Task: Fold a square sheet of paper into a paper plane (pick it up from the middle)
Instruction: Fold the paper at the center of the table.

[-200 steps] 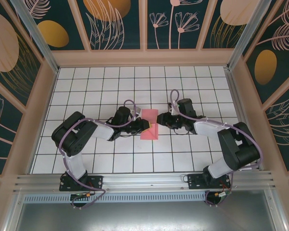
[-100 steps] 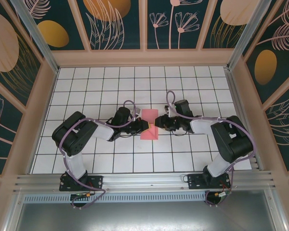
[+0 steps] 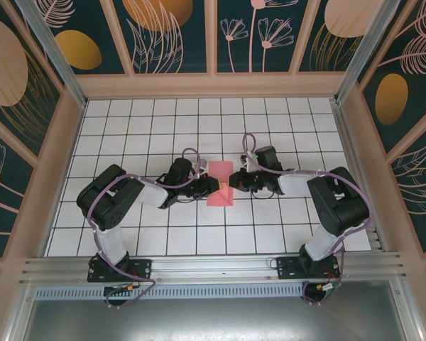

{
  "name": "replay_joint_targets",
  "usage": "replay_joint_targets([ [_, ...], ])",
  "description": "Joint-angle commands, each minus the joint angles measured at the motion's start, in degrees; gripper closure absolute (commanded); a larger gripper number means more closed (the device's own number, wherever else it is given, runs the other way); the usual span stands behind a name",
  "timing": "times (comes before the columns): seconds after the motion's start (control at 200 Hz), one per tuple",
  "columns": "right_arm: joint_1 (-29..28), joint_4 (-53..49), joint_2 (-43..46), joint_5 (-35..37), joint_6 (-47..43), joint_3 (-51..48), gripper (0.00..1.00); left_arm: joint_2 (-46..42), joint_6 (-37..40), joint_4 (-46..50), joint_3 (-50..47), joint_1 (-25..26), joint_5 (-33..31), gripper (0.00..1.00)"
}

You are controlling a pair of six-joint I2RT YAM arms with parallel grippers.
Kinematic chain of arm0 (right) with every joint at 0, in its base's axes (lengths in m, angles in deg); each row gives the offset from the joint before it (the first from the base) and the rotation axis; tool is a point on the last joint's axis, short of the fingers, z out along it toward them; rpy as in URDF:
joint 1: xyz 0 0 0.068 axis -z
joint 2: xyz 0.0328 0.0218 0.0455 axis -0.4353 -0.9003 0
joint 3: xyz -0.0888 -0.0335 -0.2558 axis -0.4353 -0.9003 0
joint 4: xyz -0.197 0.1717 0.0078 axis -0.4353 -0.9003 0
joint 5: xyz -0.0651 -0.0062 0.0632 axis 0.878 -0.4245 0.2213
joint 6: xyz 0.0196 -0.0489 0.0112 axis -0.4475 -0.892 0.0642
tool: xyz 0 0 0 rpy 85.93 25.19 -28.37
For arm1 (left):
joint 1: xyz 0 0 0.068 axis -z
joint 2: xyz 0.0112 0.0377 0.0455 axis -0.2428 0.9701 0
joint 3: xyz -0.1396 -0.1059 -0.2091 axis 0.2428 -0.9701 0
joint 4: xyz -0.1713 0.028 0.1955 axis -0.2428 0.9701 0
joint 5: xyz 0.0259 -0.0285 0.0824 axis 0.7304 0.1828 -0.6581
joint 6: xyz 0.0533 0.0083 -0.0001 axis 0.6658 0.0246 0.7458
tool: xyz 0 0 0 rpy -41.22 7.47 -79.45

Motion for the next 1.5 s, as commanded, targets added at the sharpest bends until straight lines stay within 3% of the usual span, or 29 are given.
replay_joint_targets([
  [0.0, -0.35, -0.50, -0.71, 1.27, -2.20, 1.71, 0.93, -0.80, 0.12, -2.75, 0.06, 0.22, 1.73, 0.88],
  [0.63, -0.24, -4.94, -3.10, 7.98, -5.07, 3.61, 0.95, 0.54, 0.36, -2.60, 2.39, 0.20, 1.41, 0.86],
  [1.496, -0.30, -7.40, -5.33, 10.32, -7.16, 6.03, 0.95, 3.95, 2.17, 0.65, 6.28, 0.20, 0.31, 0.87],
])
